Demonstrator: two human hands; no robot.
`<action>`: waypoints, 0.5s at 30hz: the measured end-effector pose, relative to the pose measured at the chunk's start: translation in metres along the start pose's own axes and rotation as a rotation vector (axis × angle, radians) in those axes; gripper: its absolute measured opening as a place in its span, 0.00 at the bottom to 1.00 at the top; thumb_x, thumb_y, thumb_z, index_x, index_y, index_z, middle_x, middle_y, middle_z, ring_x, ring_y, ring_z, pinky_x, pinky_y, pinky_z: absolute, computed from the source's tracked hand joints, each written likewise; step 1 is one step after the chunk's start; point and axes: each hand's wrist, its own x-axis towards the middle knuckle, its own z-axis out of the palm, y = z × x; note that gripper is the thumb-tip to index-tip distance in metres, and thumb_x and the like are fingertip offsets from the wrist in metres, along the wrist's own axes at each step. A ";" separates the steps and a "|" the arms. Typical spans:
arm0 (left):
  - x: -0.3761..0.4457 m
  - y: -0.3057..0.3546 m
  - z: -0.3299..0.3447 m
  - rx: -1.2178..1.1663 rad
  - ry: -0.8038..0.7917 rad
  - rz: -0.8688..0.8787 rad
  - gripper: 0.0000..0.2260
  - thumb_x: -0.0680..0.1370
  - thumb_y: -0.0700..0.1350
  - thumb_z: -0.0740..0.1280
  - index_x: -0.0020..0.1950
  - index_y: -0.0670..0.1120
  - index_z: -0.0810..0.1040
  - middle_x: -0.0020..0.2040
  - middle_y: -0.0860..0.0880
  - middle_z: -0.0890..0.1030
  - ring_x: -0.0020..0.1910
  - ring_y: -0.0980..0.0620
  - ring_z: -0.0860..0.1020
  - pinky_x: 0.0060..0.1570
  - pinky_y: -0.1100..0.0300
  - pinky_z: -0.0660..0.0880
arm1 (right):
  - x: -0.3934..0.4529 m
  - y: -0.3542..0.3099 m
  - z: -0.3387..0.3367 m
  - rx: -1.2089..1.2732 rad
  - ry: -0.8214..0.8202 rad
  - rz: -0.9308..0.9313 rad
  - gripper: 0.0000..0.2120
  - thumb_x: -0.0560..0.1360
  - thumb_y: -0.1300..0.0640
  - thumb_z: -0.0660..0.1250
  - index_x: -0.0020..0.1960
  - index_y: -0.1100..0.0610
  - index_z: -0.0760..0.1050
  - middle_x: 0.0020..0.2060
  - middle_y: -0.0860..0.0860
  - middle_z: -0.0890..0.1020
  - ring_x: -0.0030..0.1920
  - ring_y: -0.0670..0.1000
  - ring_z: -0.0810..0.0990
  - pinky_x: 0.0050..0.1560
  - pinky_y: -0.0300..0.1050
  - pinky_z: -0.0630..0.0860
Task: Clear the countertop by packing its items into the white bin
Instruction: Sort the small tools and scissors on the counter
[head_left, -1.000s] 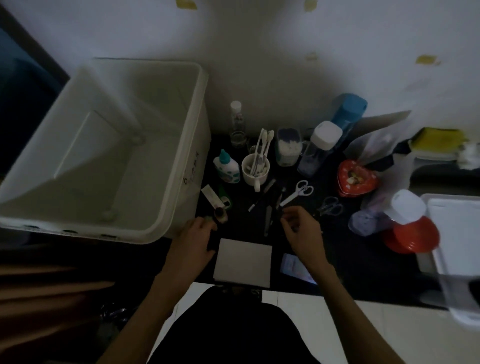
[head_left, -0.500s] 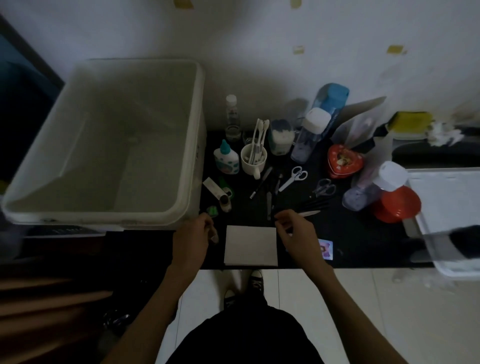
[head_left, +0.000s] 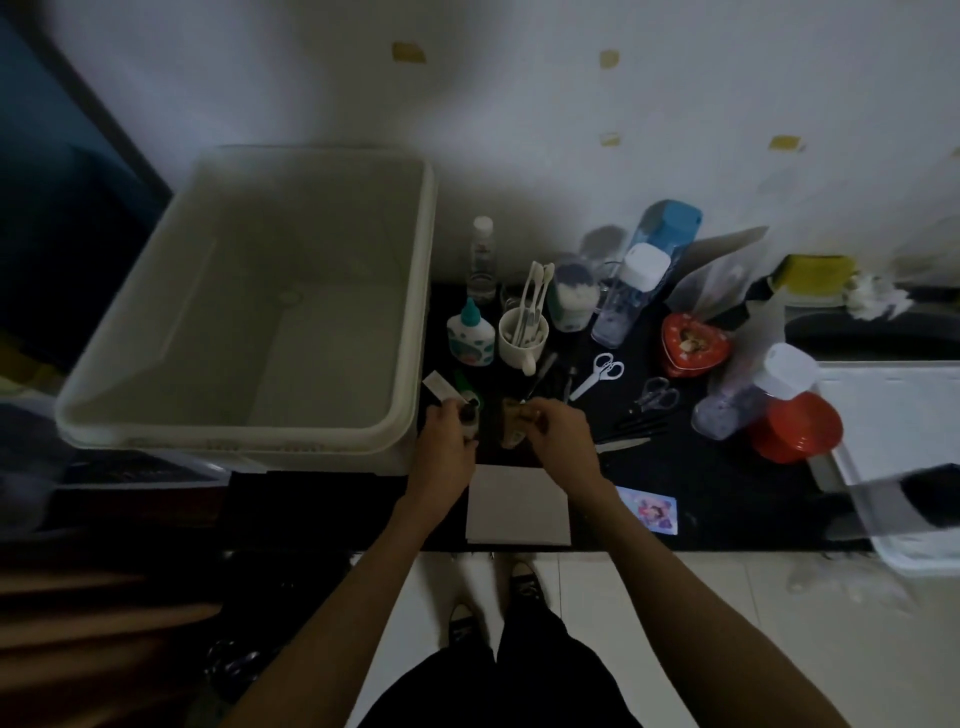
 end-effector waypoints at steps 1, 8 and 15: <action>0.001 -0.008 0.006 0.050 -0.009 -0.024 0.17 0.75 0.37 0.69 0.63 0.43 0.70 0.59 0.43 0.72 0.56 0.45 0.76 0.56 0.53 0.75 | 0.004 0.002 0.001 0.007 0.008 0.016 0.07 0.71 0.62 0.72 0.49 0.57 0.82 0.43 0.54 0.83 0.43 0.55 0.81 0.45 0.46 0.76; 0.003 -0.040 0.028 0.149 0.020 -0.073 0.23 0.75 0.37 0.69 0.68 0.39 0.67 0.64 0.41 0.71 0.62 0.42 0.72 0.59 0.53 0.71 | 0.016 0.006 0.023 0.099 -0.077 -0.052 0.09 0.73 0.65 0.71 0.51 0.57 0.83 0.45 0.53 0.84 0.45 0.50 0.81 0.49 0.41 0.77; 0.022 -0.034 0.036 0.014 0.120 0.059 0.21 0.74 0.34 0.70 0.66 0.44 0.73 0.63 0.46 0.75 0.61 0.48 0.75 0.61 0.51 0.74 | 0.017 0.016 0.026 0.124 -0.136 -0.085 0.09 0.73 0.66 0.70 0.52 0.60 0.83 0.47 0.55 0.85 0.46 0.50 0.81 0.51 0.25 0.72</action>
